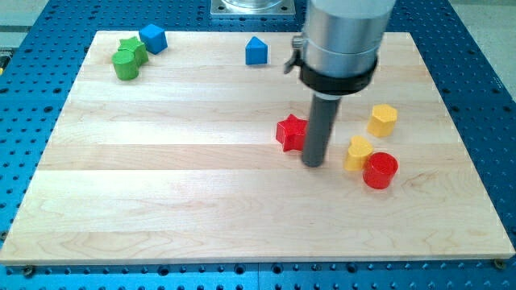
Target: Place the red star below the blue triangle
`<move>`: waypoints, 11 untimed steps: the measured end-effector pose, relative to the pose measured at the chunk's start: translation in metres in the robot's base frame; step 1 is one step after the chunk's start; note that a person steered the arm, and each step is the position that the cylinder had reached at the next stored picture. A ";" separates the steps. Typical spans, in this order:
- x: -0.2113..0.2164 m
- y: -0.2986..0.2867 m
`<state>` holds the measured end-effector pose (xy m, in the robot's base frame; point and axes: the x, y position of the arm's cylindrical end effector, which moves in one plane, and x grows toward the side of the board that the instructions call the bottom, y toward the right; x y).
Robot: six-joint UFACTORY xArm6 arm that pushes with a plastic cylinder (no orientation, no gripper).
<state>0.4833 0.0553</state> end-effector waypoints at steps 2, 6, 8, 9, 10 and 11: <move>-0.053 -0.017; -0.063 -0.012; -0.137 0.021; -0.158 0.002; -0.086 0.004; -0.128 -0.010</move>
